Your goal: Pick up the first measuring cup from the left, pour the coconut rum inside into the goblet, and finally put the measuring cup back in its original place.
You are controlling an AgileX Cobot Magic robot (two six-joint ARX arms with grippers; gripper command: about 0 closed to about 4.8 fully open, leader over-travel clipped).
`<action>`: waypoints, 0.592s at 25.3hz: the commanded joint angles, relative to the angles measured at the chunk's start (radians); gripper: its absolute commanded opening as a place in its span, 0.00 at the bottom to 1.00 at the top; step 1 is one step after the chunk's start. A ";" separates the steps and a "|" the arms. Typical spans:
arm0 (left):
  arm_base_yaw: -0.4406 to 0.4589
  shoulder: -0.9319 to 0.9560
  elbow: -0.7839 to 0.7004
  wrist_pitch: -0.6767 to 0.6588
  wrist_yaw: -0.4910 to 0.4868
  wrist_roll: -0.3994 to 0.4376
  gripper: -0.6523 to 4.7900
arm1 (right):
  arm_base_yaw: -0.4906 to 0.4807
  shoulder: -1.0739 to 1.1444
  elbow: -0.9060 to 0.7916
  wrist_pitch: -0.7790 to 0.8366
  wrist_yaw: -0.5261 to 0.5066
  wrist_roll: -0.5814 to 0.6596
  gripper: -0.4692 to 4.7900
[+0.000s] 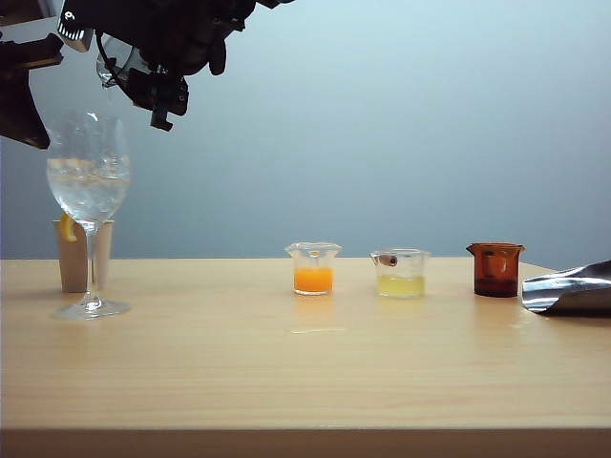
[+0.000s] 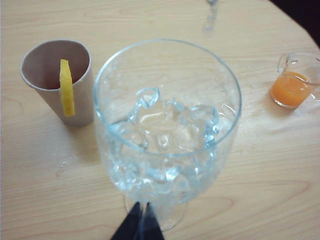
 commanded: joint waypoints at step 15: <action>-0.024 -0.059 0.185 -0.066 0.003 0.003 0.11 | 0.005 -0.011 0.009 0.017 -0.007 -0.011 0.36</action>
